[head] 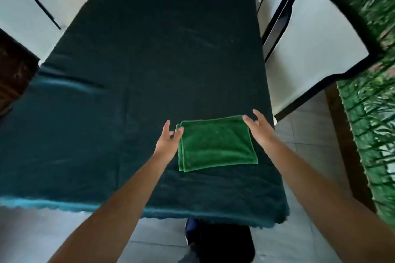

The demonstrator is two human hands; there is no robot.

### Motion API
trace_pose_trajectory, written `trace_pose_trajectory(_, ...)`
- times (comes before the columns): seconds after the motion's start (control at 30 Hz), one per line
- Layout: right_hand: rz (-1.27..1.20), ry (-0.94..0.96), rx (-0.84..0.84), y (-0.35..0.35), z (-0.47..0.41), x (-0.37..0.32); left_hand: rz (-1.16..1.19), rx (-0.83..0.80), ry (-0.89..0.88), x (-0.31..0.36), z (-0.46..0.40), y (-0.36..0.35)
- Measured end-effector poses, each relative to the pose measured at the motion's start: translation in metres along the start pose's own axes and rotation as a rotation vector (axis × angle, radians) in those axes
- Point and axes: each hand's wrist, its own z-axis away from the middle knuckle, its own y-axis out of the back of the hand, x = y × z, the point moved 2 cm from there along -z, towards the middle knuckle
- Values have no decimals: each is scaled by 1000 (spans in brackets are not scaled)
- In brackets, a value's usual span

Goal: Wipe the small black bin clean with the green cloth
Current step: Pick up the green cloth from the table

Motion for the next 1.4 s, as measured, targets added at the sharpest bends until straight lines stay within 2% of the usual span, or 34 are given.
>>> trace_pose_trajectory(0.07,43,-46,-1,-10,-3,14,-49,-4,13,-8,-11,-7)
trace_pose_trajectory(0.13,57,-63,-16,-13,-2,13,6,-18,29,-5,-21,-7)
trace_pose_trajectory(0.33,178,-9,43,-33,-8,23,101,-47,62,-13,-34,-16)
trace_pose_trajectory(0.47,237,-44,-2,-47,-1,19,-42,-190,60,-5,-28,-25)
trace_pose_trajectory(0.6,281,-68,-33,-52,-1,16,-88,-226,41,-2,-26,-30)
trace_pose_trajectory(0.73,124,-62,-9,-46,3,13,-60,-272,54,1,-20,-33)
trace_pose_trajectory(0.87,-338,-102,-16,-33,25,18,164,-191,124,5,-7,-27)
trace_pose_trajectory(0.93,-473,-95,-31,-24,37,13,278,-162,145,13,4,-20)
trace_pose_trajectory(1.03,-550,-33,-20,-5,62,6,383,-197,114,15,27,-6)
trace_pose_trajectory(1.2,-690,49,-149,23,120,2,464,-266,33,-4,89,3)
trace_pose_trajectory(1.4,-760,166,-287,53,196,22,584,-190,-16,-43,184,-26)
